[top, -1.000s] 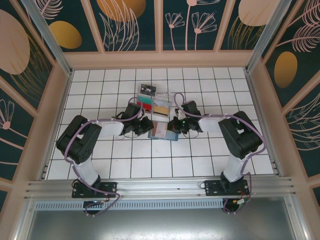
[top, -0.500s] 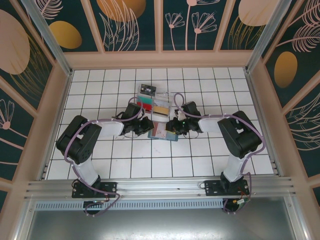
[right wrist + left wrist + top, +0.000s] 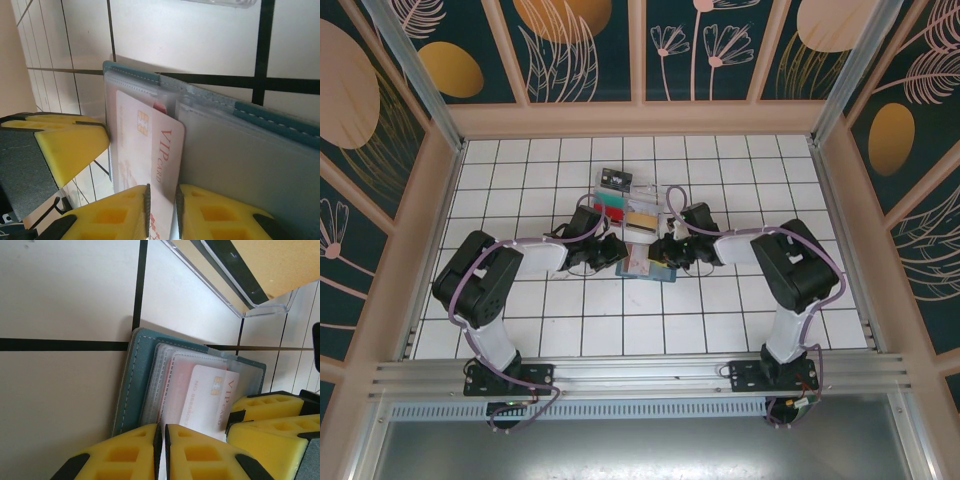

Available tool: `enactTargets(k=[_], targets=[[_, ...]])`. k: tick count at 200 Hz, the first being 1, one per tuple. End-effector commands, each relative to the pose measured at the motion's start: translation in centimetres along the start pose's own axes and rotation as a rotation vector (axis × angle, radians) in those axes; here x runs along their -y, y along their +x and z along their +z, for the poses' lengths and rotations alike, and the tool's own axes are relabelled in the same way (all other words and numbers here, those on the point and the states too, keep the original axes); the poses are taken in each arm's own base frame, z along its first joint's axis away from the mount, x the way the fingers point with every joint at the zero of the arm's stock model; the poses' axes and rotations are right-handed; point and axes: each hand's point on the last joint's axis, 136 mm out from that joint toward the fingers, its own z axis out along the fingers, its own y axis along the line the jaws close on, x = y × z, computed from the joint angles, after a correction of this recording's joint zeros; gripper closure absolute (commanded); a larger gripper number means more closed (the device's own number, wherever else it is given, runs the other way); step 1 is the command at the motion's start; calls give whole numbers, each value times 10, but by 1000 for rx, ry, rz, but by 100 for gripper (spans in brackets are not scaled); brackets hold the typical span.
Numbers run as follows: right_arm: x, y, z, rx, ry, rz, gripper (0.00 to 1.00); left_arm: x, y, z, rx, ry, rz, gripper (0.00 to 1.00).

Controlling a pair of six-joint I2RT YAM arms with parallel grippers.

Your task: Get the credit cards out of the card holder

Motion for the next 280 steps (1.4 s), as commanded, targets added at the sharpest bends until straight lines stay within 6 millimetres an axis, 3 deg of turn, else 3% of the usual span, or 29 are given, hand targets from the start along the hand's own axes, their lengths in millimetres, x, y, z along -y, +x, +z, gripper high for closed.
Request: enactTargets(k=[1,46,72,111,135,177,188,200,248,266,280], targets=[[10,-1,10,1,30,26,76,-35,21,7,-68,-116,-39,84],[19,0,12,4,62,54,90,-37,21,6,-68,-125,-38,84],[19,-2,2,34,66,61,100,-37,21,5,-63,-130,-37,84],[12,-5,-28,66,54,69,100,-30,16,2,-47,-118,-25,84],[11,-1,-39,45,61,89,100,-14,7,-2,-31,-81,6,79],[5,-3,-51,27,61,145,100,42,-19,-20,35,40,112,67],[2,-4,-52,29,53,161,100,49,-22,-21,40,57,130,64],[-2,-7,-54,36,38,176,100,65,-25,-35,72,98,167,60],[-8,-11,-55,45,9,176,100,71,-8,-36,66,133,233,55],[-9,-11,-53,46,5,167,100,76,0,-25,43,135,233,60],[-6,-11,-50,47,19,161,100,67,1,-15,35,91,199,65]])
